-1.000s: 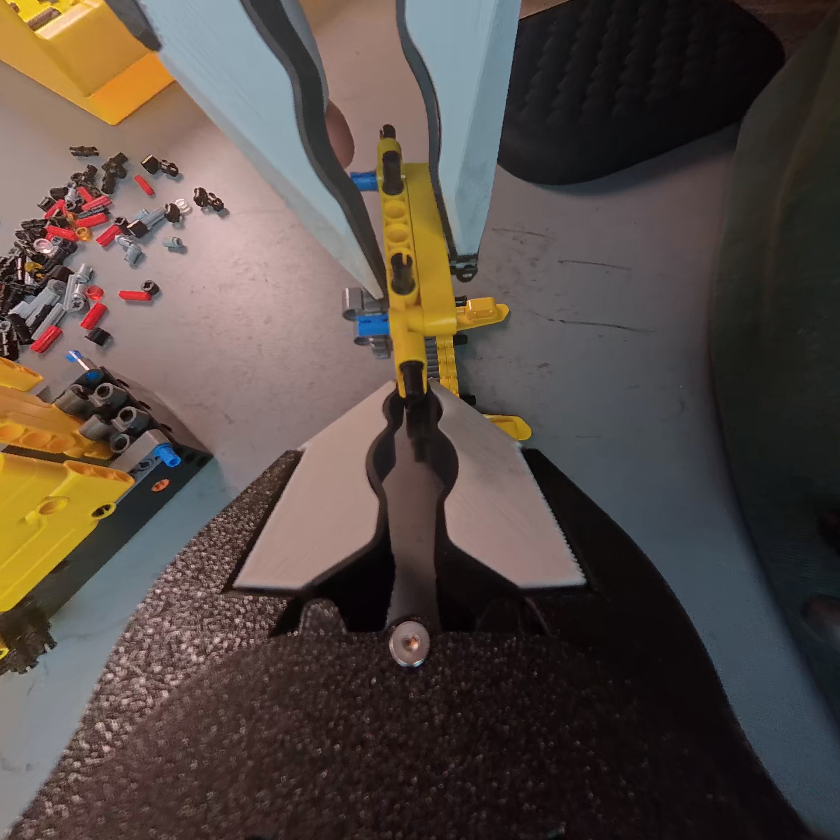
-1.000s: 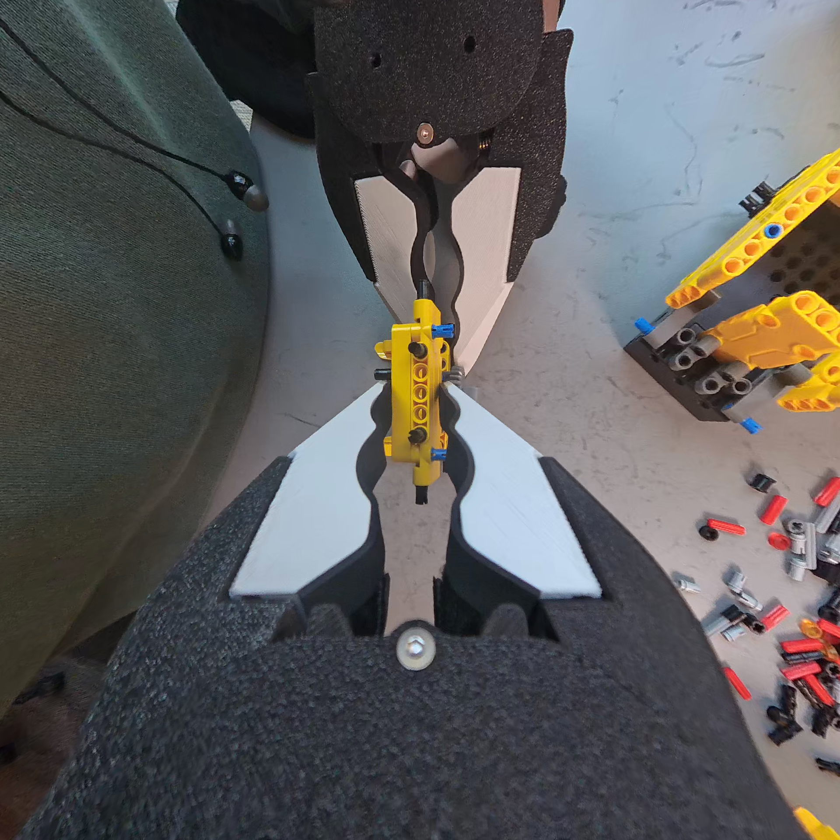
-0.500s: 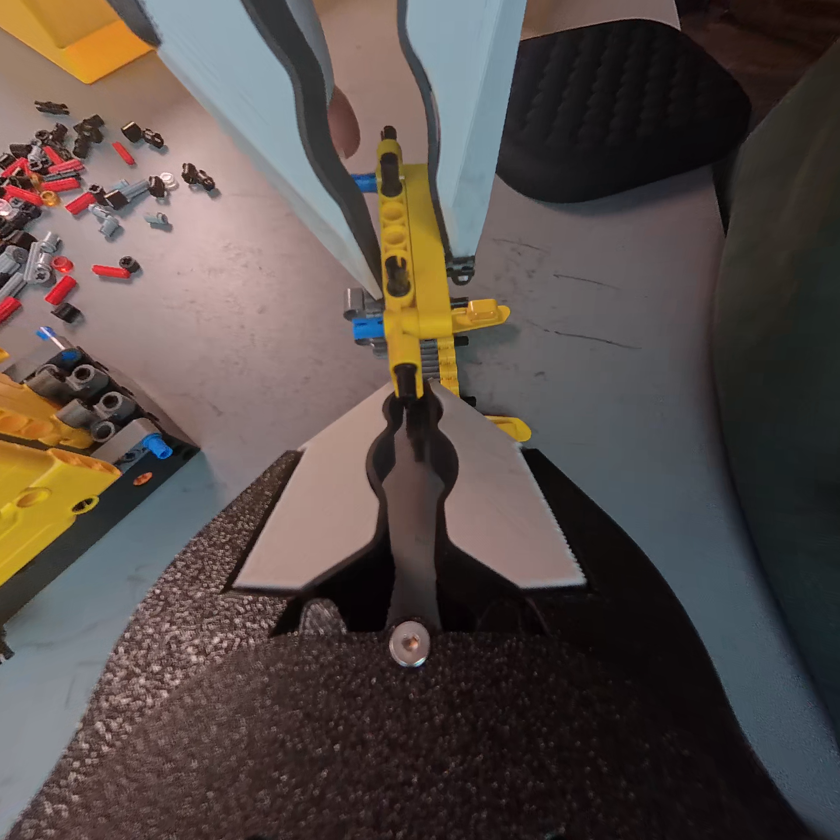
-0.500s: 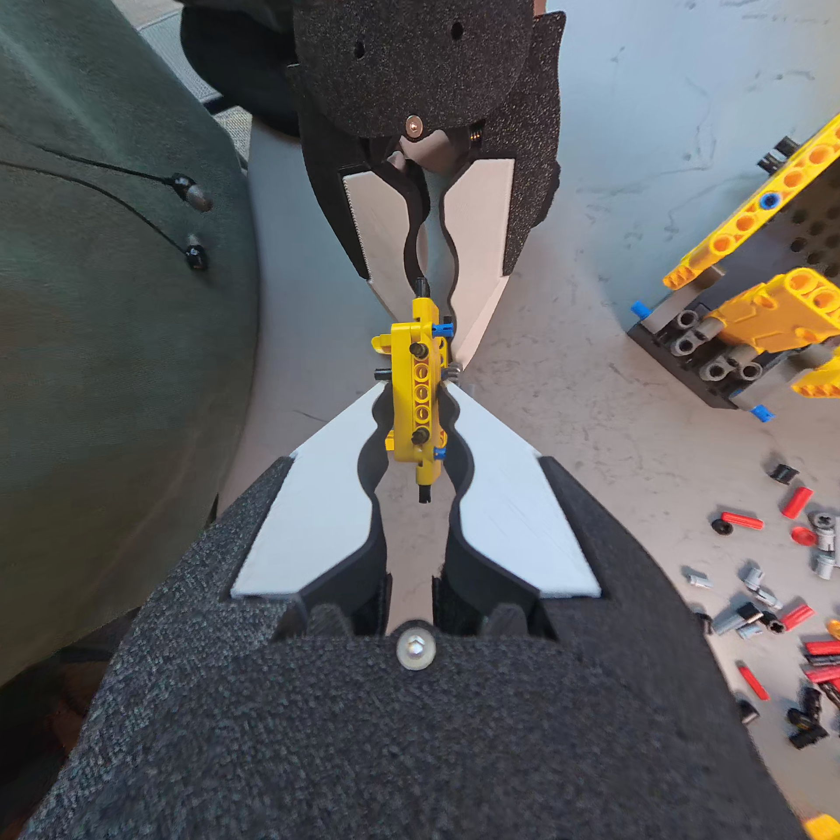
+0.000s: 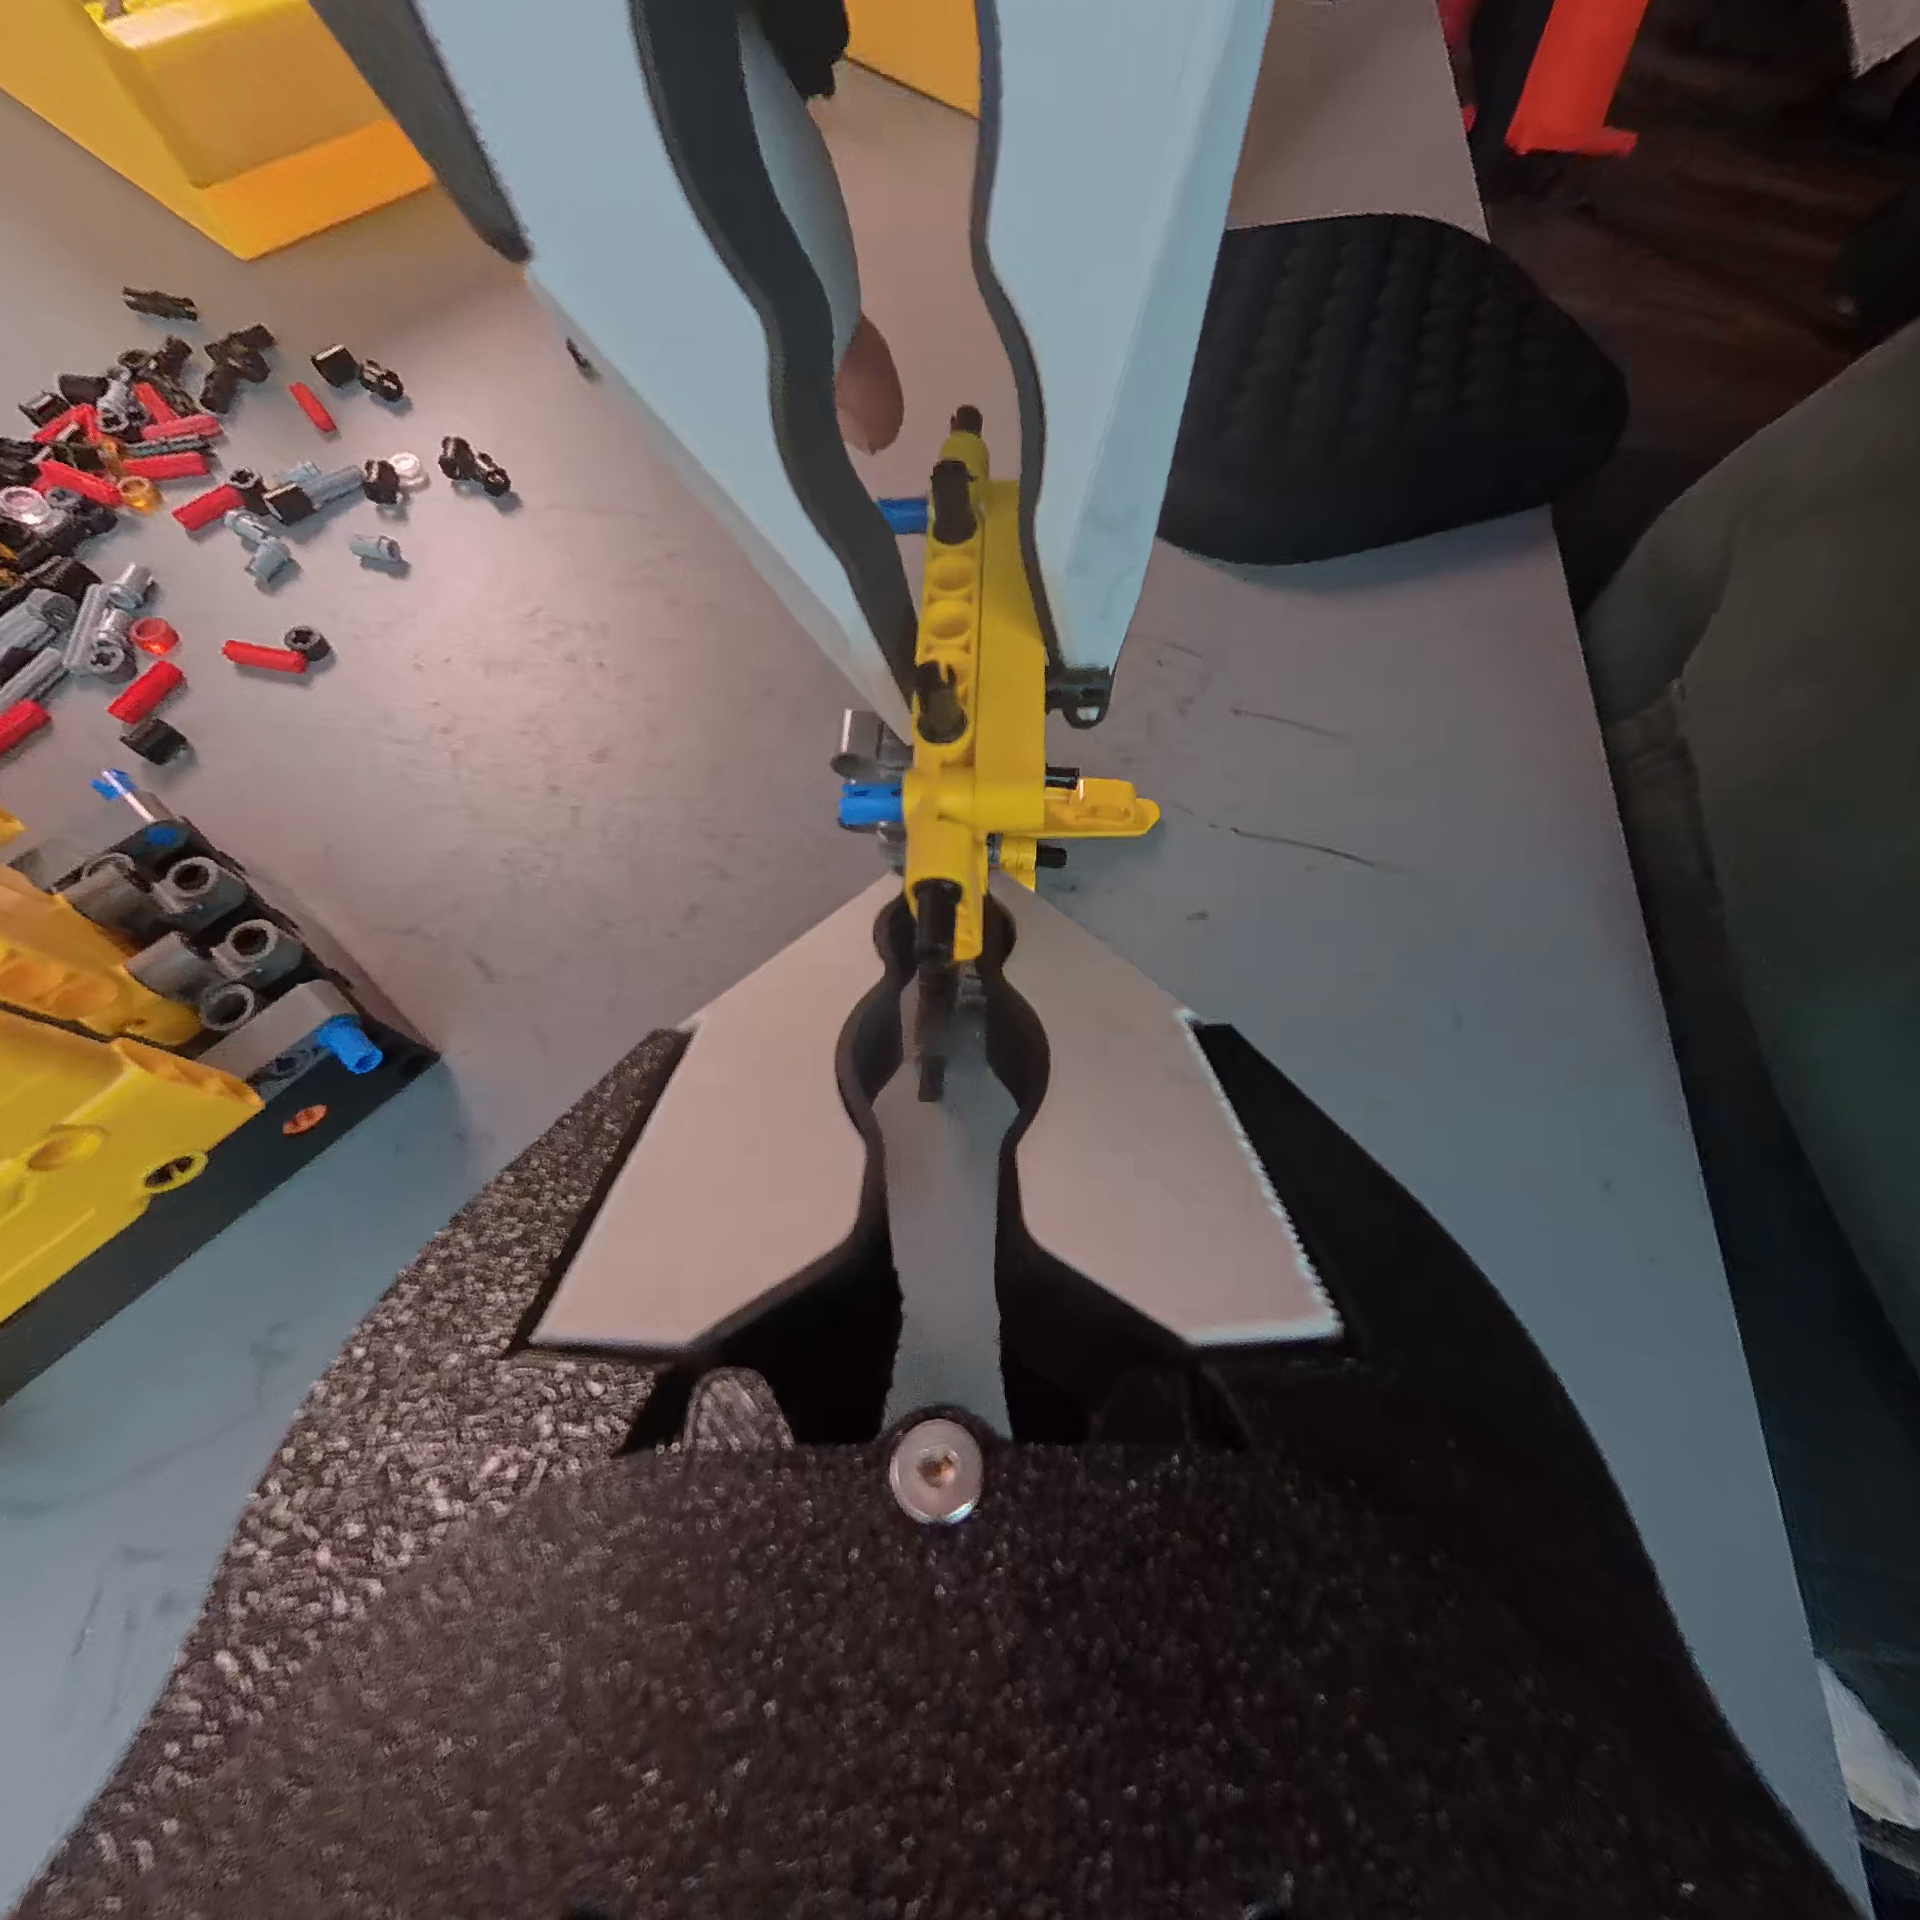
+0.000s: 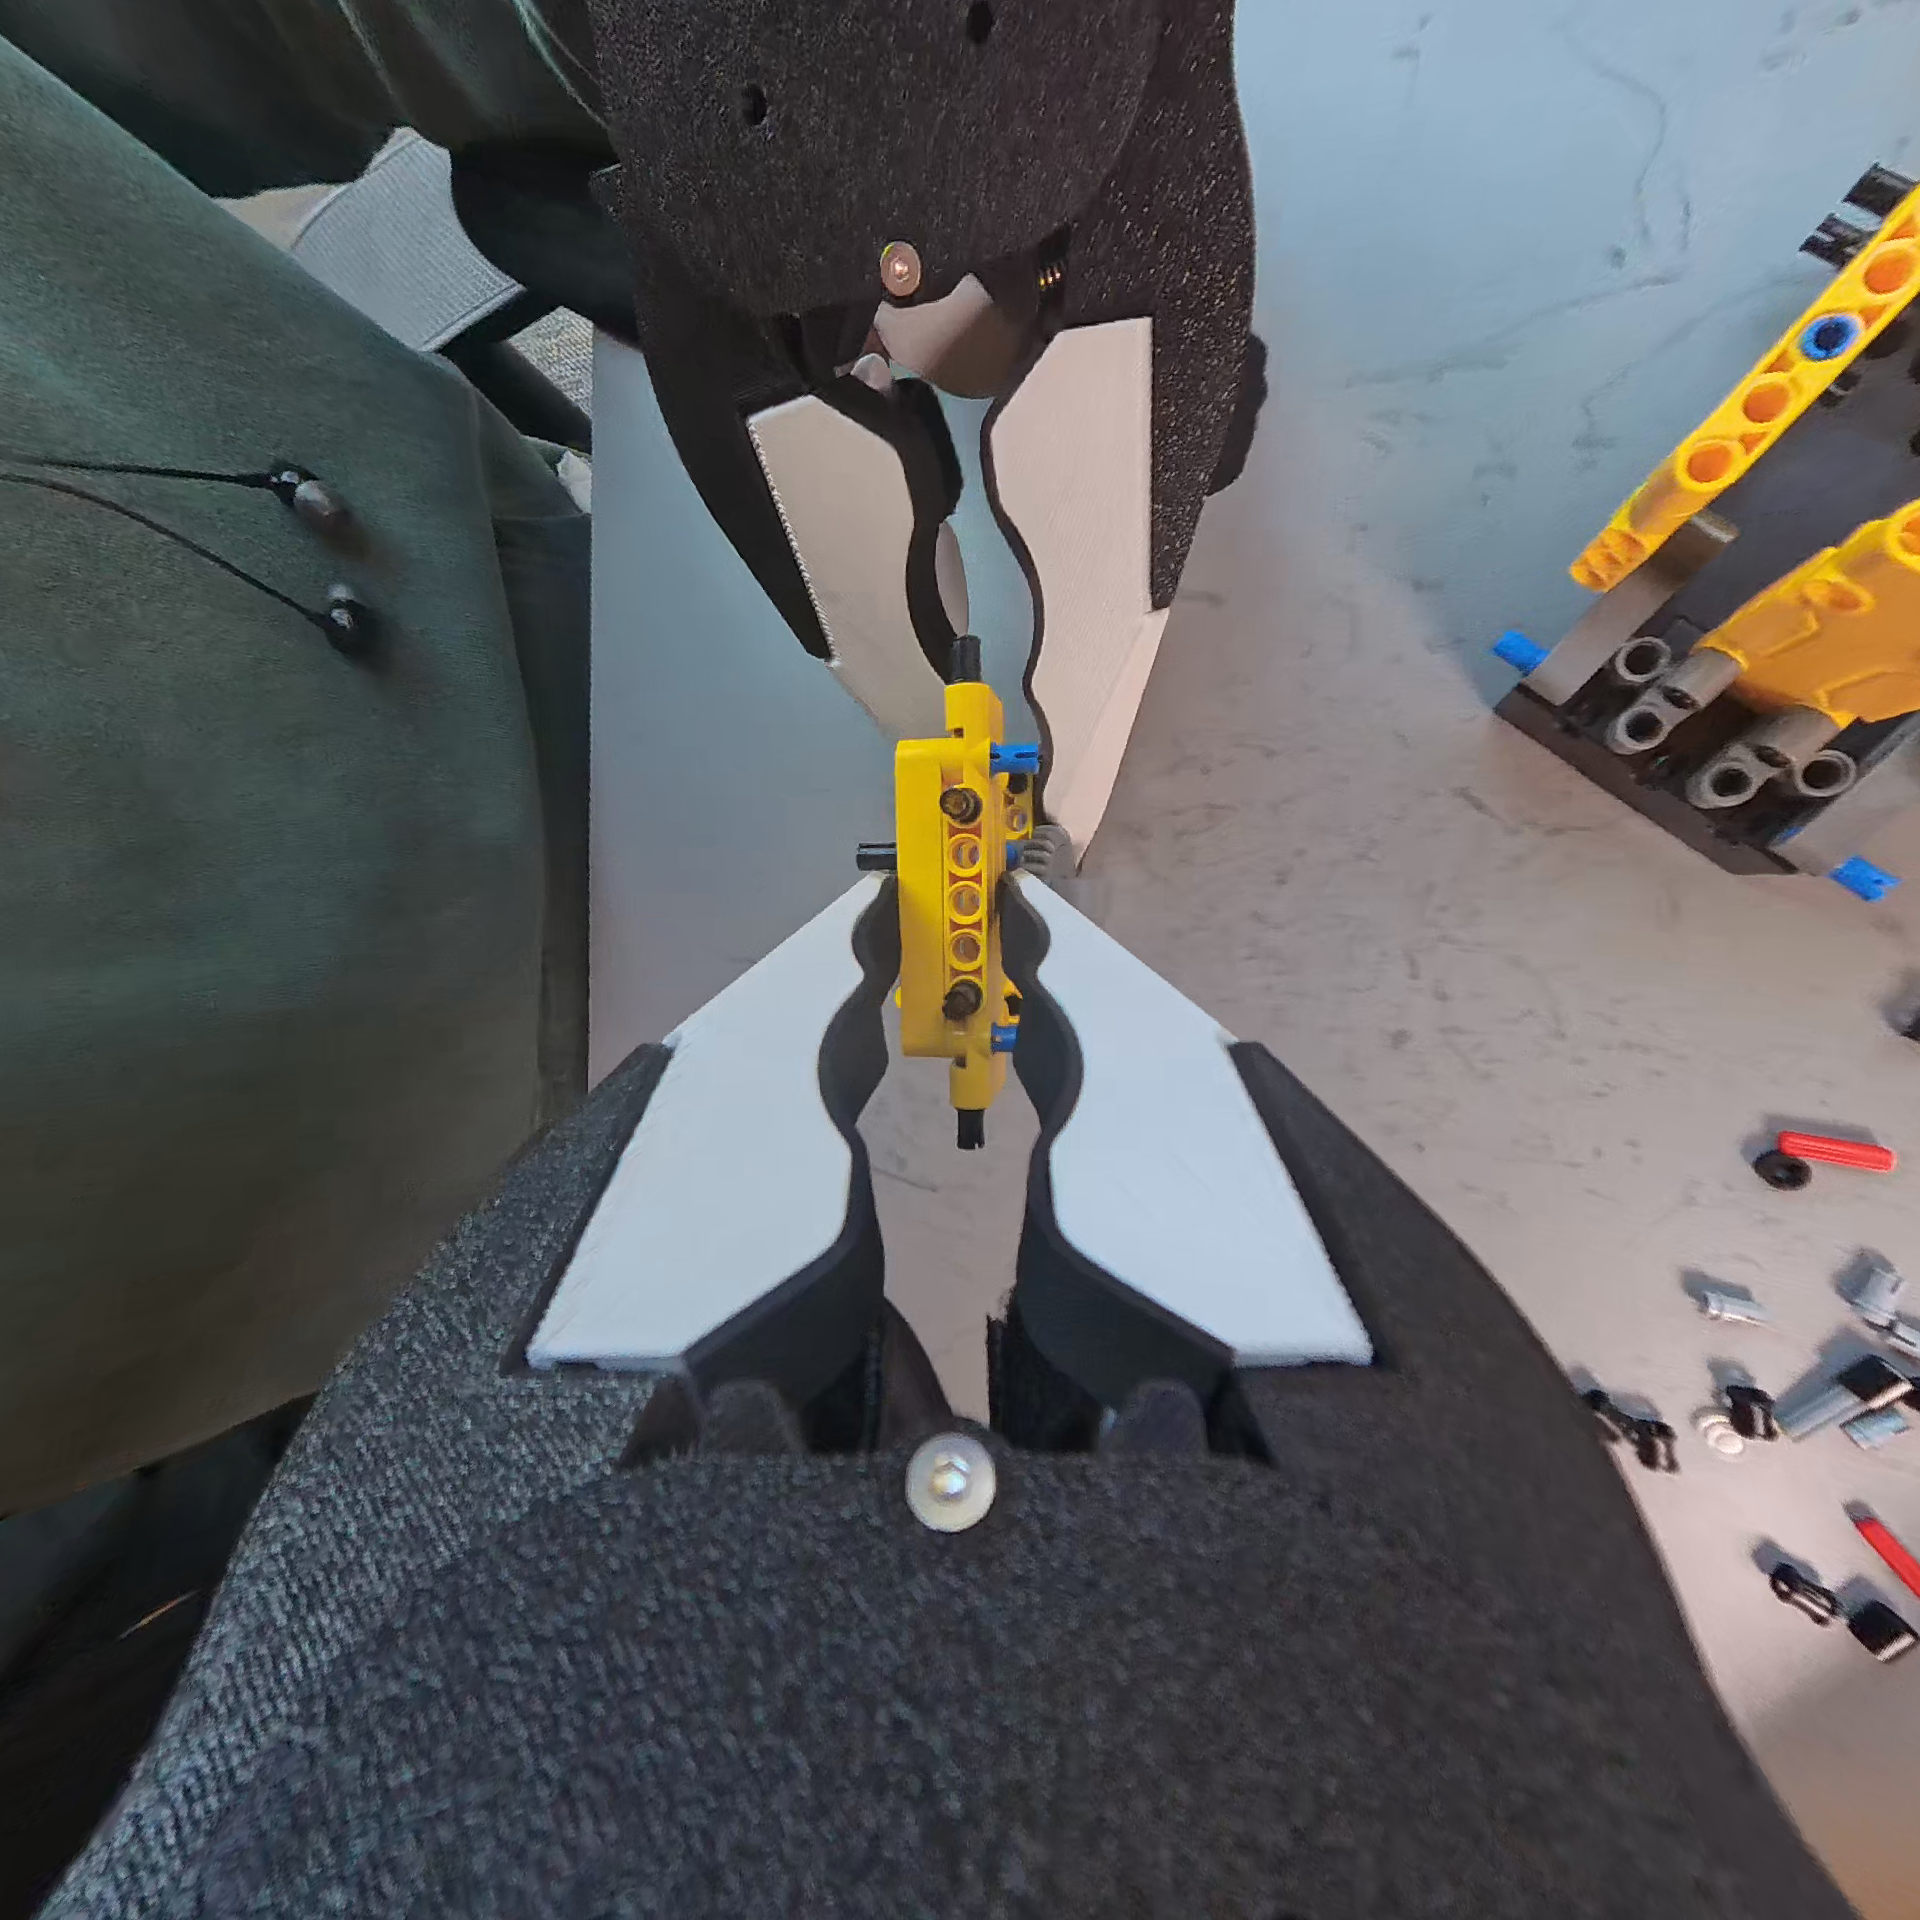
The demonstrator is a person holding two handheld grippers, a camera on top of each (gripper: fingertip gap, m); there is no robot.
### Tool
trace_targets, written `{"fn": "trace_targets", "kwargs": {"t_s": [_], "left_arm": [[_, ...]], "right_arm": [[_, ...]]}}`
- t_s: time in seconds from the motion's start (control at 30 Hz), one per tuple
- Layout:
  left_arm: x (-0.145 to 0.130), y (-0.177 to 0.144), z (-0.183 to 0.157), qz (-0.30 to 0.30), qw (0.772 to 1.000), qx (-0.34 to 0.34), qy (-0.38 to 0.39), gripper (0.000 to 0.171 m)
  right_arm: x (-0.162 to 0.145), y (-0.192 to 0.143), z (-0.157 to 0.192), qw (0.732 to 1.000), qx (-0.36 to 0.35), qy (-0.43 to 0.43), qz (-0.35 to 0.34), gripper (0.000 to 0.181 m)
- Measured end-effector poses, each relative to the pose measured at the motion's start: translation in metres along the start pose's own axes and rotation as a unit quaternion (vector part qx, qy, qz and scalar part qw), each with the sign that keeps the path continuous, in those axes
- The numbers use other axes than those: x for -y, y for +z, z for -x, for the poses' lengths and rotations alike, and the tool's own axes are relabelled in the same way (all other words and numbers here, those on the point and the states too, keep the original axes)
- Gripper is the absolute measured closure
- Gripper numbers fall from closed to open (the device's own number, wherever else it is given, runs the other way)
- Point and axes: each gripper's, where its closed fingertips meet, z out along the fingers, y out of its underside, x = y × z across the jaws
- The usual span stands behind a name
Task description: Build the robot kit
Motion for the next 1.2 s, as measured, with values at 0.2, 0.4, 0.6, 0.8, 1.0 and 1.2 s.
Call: {"fn": "trace_targets", "kwargs": {"t_s": [0.2, 0.4, 0.6, 0.8, 1.0, 1.2], "left_arm": [[-0.0009, 0.0002, -0.0007, 0.003, 1.0, 0.01, 0.012, 0.164], [-0.0012, 0.0003, -0.0001, 0.003, 1.0, 0.016, 0.019, 0.164], [-0.0015, 0.0003, -0.0003, 0.004, 1.0, 0.011, 0.017, 0.164], [-0.0018, 0.0005, -0.0002, 0.005, 1.0, 0.011, 0.023, 0.165], [-0.0022, 0.0, 0.0004, 0.005, 1.0, 0.006, 0.017, 0.165], [-0.0022, 0.0, -0.0006, 0.005, 1.0, 0.002, 0.02, 0.165]], "right_arm": [[-0.0004, 0.0013, 0.0018, 1.0, -0.02, -0.012, 0.003, 0.164], [-0.0008, 0.0019, 0.0025, 0.999, -0.03, -0.022, 0.006, 0.164], [-0.0004, 0.0017, 0.0009, 0.999, -0.032, -0.025, 0.006, 0.164], [-0.0016, 0.0019, 0.0023, 0.999, -0.033, -0.024, 0.021, 0.164], [0.0002, 0.001, -0.0013, 0.999, -0.019, -0.015, 0.024, 0.164], [-0.0004, 0.0012, 0.0012, 1.0, 0.0, 0.002, 0.021, 0.164]]}}
